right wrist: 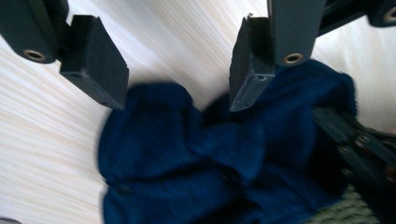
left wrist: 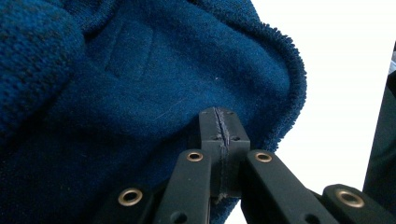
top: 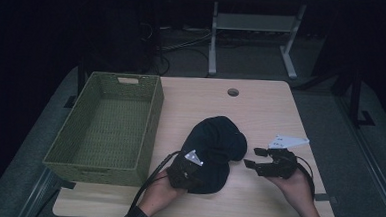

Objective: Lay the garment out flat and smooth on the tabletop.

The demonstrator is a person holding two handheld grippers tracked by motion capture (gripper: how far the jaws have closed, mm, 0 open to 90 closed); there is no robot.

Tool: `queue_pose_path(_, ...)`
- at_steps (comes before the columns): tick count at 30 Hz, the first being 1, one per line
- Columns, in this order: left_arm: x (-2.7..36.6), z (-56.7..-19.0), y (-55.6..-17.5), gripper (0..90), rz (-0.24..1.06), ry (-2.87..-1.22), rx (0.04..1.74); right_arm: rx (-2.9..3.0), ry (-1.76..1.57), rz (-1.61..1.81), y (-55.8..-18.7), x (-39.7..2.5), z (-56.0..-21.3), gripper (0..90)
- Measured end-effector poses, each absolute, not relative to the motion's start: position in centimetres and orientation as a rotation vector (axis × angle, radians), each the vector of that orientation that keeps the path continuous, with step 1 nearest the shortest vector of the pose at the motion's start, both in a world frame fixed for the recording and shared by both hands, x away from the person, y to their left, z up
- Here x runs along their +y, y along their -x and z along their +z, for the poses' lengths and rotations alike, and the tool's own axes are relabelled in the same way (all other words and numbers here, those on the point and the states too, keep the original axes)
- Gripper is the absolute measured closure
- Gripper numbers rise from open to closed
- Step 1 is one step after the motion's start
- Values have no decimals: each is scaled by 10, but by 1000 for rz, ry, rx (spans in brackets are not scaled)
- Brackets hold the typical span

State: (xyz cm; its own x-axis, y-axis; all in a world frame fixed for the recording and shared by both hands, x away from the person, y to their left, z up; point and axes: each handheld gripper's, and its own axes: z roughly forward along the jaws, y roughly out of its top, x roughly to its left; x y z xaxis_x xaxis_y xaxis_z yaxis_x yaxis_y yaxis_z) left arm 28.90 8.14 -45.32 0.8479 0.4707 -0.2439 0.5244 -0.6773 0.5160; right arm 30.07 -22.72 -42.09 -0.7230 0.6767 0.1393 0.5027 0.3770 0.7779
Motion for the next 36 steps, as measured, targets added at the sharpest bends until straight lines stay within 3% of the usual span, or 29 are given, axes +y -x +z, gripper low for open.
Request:
queue_pose_path(19,78,-452,-285,900,-70,-2451,720,2494,-910,1321,-313,-174,-410,528)
queue_pose_path(27,77,-452,-284,900,-68,-2451,718,2504,-887,1264,-317,-173,-420,820)
queue_pose_path(36,77,-451,-284,900,-61,-2459,719,2480,-866,1268,-336,-174,-406,836)
